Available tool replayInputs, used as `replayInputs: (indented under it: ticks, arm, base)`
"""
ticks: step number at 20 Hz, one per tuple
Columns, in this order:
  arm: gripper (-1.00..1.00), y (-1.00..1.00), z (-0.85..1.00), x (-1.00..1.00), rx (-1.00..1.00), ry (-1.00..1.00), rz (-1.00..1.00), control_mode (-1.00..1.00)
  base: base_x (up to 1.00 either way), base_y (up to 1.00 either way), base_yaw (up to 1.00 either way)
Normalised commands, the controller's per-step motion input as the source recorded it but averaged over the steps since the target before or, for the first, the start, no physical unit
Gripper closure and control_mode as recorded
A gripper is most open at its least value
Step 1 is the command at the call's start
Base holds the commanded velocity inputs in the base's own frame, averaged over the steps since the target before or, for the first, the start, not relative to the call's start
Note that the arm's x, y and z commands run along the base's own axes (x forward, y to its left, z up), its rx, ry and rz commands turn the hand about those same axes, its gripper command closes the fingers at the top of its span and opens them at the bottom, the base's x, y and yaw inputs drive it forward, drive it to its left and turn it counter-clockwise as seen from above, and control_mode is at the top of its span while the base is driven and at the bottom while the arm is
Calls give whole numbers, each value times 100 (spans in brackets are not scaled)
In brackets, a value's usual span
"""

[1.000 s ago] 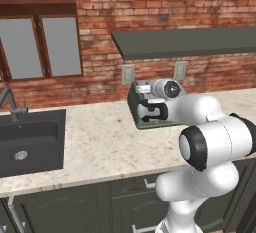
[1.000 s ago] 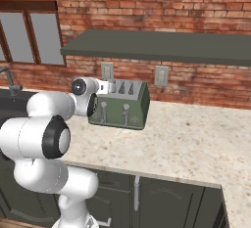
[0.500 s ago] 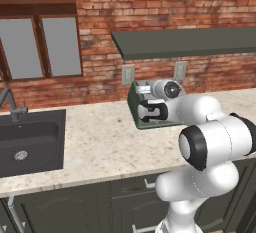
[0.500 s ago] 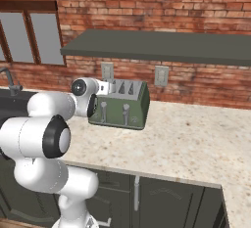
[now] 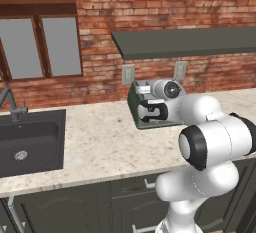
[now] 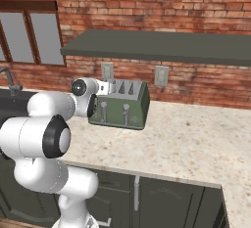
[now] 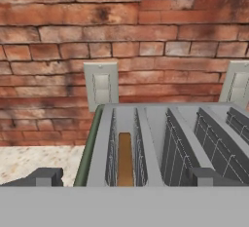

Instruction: Start the toaster. Once the lever pops up, take the bread to the plate on the dining counter.

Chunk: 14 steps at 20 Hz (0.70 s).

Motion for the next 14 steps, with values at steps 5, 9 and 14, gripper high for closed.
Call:
replayInputs:
  ticks: [5,9,14]
  arm:
    - [-100,0,0,0,0,0,0,-100]
    - [-100,0,0,0,0,0,0,-100]
    - [-100,0,0,0,0,0,0,-100]
  base:
    - [0,0,0]
    - [0,0,0]
    - [0,0,0]
